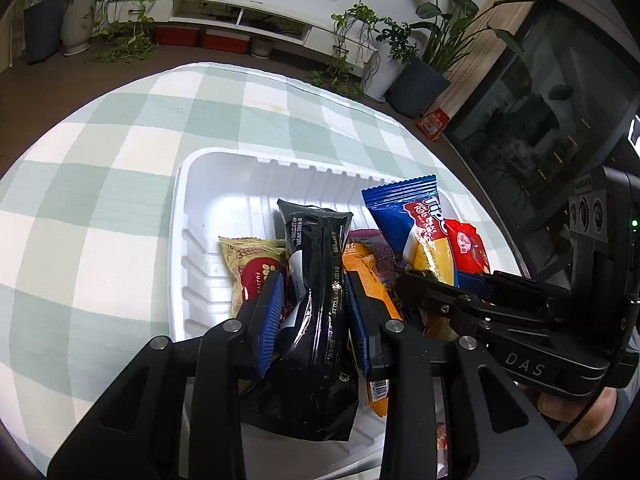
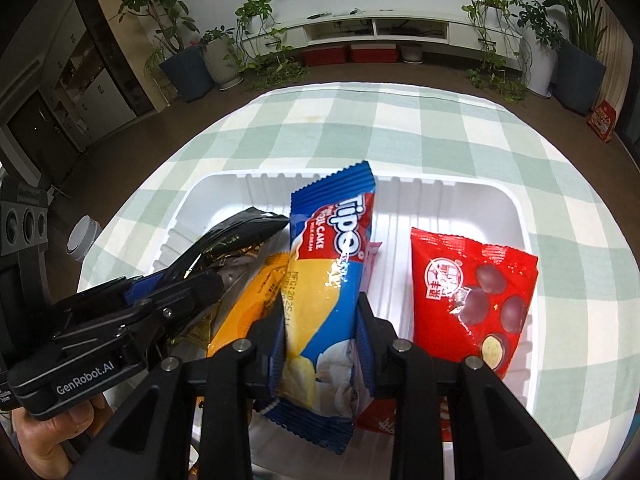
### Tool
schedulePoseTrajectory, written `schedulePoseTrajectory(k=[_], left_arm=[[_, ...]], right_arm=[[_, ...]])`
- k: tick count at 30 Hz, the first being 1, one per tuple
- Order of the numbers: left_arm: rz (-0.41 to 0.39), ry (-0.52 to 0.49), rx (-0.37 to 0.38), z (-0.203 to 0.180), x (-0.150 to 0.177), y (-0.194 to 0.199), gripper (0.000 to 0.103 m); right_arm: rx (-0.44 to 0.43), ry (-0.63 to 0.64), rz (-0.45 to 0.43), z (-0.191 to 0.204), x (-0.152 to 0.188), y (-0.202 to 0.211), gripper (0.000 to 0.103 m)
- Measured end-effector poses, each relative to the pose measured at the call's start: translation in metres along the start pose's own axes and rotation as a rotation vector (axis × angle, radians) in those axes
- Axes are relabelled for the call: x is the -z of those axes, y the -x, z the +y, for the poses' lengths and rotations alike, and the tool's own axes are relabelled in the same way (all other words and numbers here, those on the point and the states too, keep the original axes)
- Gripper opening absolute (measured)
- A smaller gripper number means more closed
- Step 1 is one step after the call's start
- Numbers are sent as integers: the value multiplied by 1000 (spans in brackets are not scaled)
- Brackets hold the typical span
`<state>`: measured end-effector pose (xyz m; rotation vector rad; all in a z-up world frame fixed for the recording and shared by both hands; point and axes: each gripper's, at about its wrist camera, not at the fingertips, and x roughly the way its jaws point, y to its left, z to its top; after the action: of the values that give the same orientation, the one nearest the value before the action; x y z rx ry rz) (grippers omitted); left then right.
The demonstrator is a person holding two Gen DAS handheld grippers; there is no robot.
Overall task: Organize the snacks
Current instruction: 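Open both grippers to drop the packets into the tray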
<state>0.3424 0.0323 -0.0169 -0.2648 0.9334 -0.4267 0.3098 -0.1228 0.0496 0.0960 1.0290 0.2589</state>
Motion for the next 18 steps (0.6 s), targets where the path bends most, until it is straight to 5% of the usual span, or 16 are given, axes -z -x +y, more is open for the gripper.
schedulePoseTrajectory(k=[2, 4, 15, 18], left_arm=[[-3, 3, 1, 1, -1, 0, 34], [-14, 5, 5, -2, 2, 9, 59], [-83, 28, 1, 0, 2, 43, 75], [-105, 19, 1, -3, 5, 58, 88]], right_arm=[[0, -2, 0, 0, 1, 0, 37], [4, -1, 5, 0, 1, 0, 42], [-12, -37, -54, 0, 1, 28, 70], [-15, -44, -83, 0, 3, 41, 76]])
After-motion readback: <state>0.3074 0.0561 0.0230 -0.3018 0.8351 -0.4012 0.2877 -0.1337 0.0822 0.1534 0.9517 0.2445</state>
